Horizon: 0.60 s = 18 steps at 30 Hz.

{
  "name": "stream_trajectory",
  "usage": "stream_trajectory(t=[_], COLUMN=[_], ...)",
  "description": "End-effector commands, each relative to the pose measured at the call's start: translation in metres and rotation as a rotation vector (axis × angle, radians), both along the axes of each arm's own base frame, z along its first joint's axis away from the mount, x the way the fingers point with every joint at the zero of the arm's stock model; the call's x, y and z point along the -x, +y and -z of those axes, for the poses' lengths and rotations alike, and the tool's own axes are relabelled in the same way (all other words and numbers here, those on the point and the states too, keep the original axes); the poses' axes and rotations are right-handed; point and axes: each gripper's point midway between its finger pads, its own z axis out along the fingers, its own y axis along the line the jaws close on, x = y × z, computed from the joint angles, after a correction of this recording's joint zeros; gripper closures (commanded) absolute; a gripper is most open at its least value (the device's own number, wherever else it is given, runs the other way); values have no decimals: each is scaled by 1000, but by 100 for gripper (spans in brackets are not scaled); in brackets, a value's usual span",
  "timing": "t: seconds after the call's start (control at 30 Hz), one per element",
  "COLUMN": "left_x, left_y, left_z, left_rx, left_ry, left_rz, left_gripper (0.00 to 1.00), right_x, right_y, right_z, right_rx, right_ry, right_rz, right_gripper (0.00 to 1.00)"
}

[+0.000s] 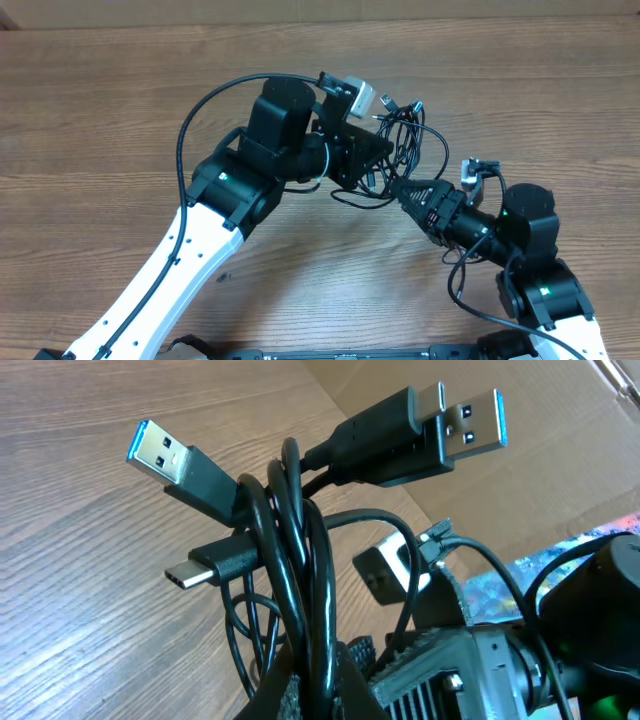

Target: Untangle cables

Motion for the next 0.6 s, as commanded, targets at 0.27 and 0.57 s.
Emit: stream_trajectory(t=[0.27,0.57], left_x=[13,25], left_y=[-6,-18], left_z=[-23,-22], left_rx=[46,52], left_ry=[-13,13], left_rz=[16,41], left_gripper=[96,96], right_x=[-4,-3], right_y=[3,3], right_z=[-15,-15], right_rx=[6,6], right_ry=[-69,-71], right_rz=[-17,-21], right_gripper=[44,64])
